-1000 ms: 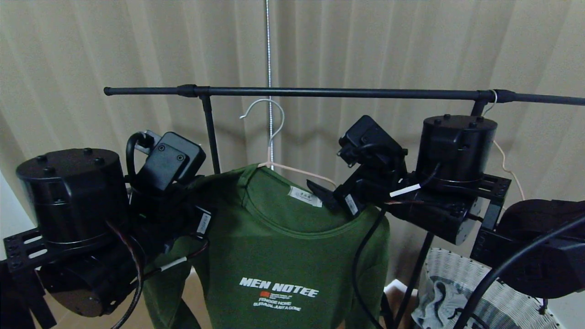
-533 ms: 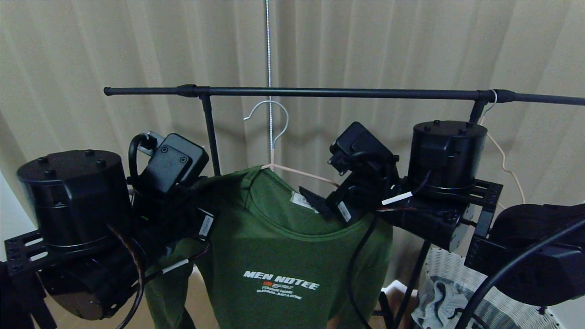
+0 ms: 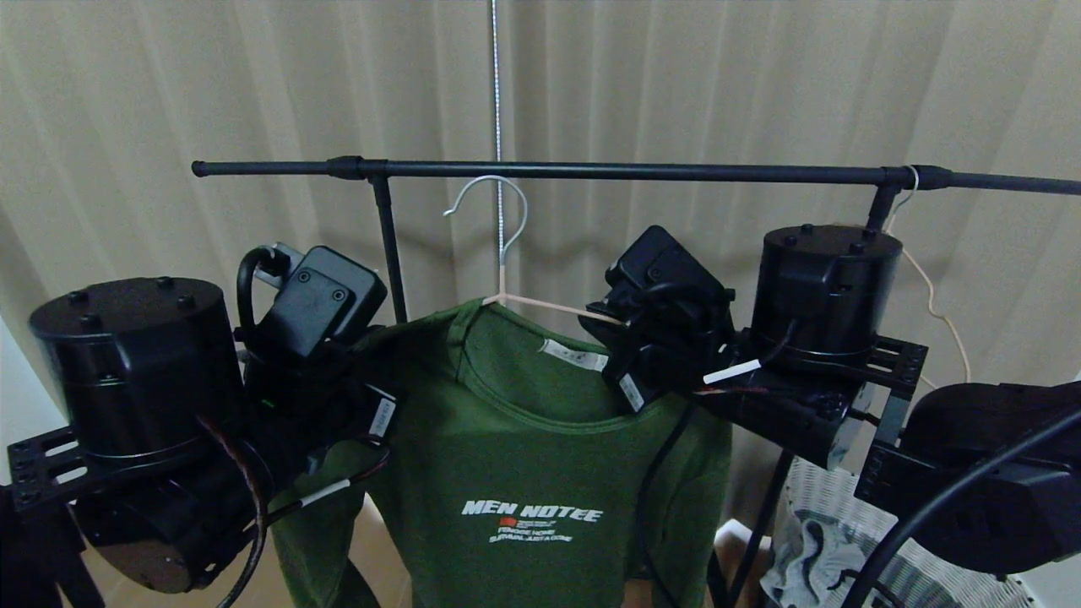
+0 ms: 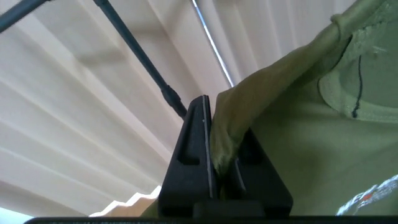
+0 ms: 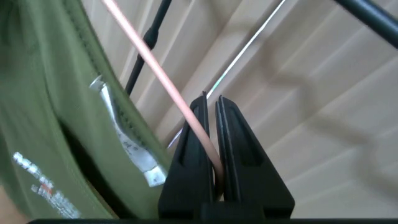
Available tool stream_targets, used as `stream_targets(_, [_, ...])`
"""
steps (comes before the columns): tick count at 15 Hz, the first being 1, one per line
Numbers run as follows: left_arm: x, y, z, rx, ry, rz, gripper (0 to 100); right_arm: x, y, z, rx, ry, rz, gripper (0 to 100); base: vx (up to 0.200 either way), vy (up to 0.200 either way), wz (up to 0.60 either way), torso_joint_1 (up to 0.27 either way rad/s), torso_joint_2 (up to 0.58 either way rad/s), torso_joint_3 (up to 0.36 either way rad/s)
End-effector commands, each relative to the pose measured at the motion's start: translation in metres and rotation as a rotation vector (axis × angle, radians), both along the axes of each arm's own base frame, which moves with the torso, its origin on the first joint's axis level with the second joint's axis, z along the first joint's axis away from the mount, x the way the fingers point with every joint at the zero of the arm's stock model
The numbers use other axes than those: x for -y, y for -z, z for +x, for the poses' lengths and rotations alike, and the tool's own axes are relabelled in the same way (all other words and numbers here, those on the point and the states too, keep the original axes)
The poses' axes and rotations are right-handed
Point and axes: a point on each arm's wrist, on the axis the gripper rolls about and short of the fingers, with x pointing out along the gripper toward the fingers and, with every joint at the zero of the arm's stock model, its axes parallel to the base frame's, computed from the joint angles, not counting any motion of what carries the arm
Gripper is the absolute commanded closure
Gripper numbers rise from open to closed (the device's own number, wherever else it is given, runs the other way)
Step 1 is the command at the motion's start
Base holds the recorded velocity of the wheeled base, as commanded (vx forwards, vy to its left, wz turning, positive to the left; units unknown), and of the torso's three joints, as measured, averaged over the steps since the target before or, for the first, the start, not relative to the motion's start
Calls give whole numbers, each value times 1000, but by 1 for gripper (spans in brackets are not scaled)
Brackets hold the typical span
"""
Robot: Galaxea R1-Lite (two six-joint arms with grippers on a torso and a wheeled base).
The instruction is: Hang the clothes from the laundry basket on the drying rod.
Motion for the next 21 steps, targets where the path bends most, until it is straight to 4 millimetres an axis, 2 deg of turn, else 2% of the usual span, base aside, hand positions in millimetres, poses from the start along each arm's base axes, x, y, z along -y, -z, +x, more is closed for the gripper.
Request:
stream_targets(1, [0, 0, 0, -1, -1, 1, 100, 0, 0, 0, 2, 1, 1, 100, 0, 0, 0, 0, 0, 0])
stream_targets(5, [-1, 0, -1, -2, 0, 2, 100, 1, -2, -1, 6, 1, 5, 100, 0, 0, 0, 0, 0, 0])
stream_targets(6, [-3, 3, -4, -10, 2, 6, 0, 2, -3, -2, 11, 1, 9, 100, 0, 0, 0, 0, 0, 0])
stream_targets(10, [-5, -2, -6, 7, 6, -10, 0, 4, -5, -1, 14, 11, 13, 100, 0, 0, 0, 0, 0, 0])
stream_targets(12, [-9, -4, -9, 12, 5, -33, 0, 12, -4, 2, 12, 44, 10, 100, 0, 0, 0, 0, 0, 0])
stream_targets(17, [-28, -8, -35, 10, 62, -158, 0, 49, -15, 5, 30, 140, 27, 100, 0, 0, 0, 0, 0, 0])
stream_targets(21, [-37, -3, -30, -3, 22, -149, 0, 72, -19, 0, 37, 185, 37, 100, 0, 0, 0, 0, 0, 0])
